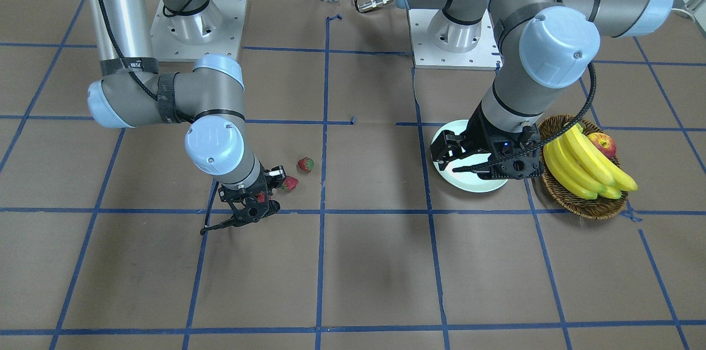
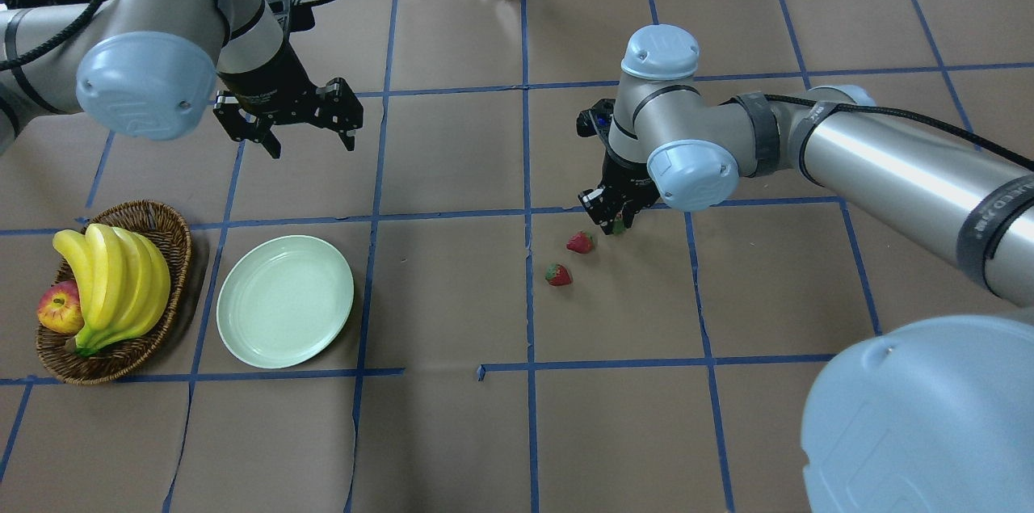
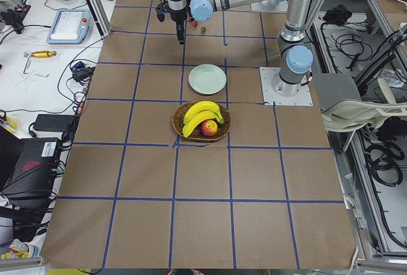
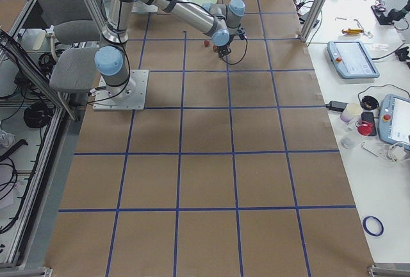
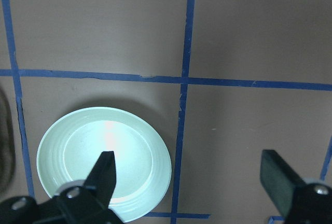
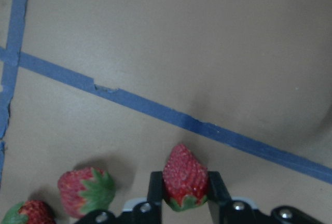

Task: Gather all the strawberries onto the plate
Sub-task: 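Carry the strawberry toward the plate and open the right gripper, then move the right gripper back over the remaining strawberries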

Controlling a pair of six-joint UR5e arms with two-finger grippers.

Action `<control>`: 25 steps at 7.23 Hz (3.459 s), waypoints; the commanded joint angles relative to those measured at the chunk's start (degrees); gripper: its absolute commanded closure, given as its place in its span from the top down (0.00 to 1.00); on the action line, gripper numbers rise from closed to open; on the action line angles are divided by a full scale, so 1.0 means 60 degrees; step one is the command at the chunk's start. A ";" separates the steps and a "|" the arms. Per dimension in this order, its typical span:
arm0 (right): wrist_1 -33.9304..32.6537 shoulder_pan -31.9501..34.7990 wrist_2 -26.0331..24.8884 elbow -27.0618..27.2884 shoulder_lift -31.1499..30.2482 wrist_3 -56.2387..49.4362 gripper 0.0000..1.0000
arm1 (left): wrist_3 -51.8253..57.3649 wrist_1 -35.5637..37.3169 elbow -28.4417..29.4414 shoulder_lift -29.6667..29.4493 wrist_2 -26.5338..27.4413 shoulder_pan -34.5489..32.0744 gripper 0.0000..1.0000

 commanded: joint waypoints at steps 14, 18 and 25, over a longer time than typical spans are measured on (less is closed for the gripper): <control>0.0171 0.2505 0.0873 -0.1492 0.0669 0.1605 0.00 | -0.0017 0.0105 -0.0040 -0.0100 -0.0015 0.0660 1.00; 0.0082 0.2505 0.1268 -0.1447 0.0759 0.1590 1.00 | -0.0017 0.0105 -0.0040 -0.0130 -0.0015 0.0660 1.00; 0.1798 0.0895 -0.0489 -0.0909 -0.0370 -0.0747 1.00 | -0.0017 0.0149 -0.0040 -0.0144 -0.0029 0.0354 1.00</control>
